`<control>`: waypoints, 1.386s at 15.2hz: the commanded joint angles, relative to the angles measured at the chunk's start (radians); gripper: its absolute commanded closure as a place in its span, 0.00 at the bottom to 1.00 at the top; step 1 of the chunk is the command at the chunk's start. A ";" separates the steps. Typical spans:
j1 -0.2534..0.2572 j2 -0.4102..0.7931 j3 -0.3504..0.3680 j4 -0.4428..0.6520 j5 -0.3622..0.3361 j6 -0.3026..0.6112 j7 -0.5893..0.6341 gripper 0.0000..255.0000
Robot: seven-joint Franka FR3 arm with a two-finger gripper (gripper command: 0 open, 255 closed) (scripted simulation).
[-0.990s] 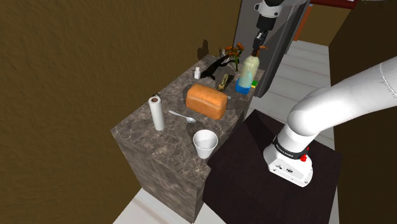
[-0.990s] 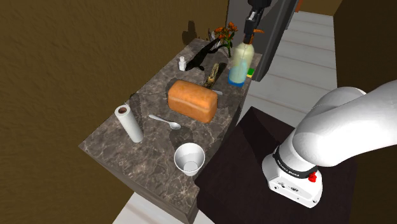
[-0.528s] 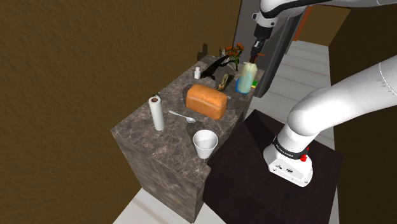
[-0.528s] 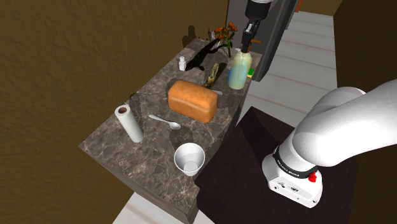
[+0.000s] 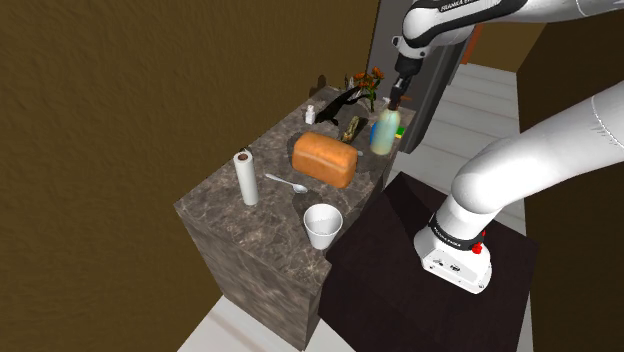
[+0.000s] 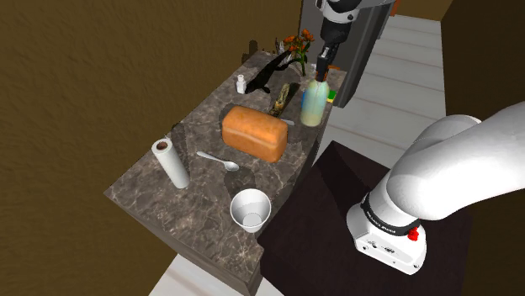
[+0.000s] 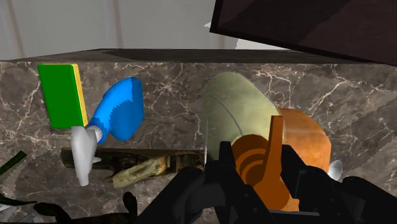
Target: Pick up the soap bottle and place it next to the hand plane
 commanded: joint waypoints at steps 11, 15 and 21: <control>0.004 0.082 -0.034 -0.104 0.001 0.186 -0.018 1.00; 0.009 0.120 -0.046 -0.132 0.007 0.251 -0.026 1.00; 0.016 0.169 -0.060 -0.159 0.019 0.325 -0.039 1.00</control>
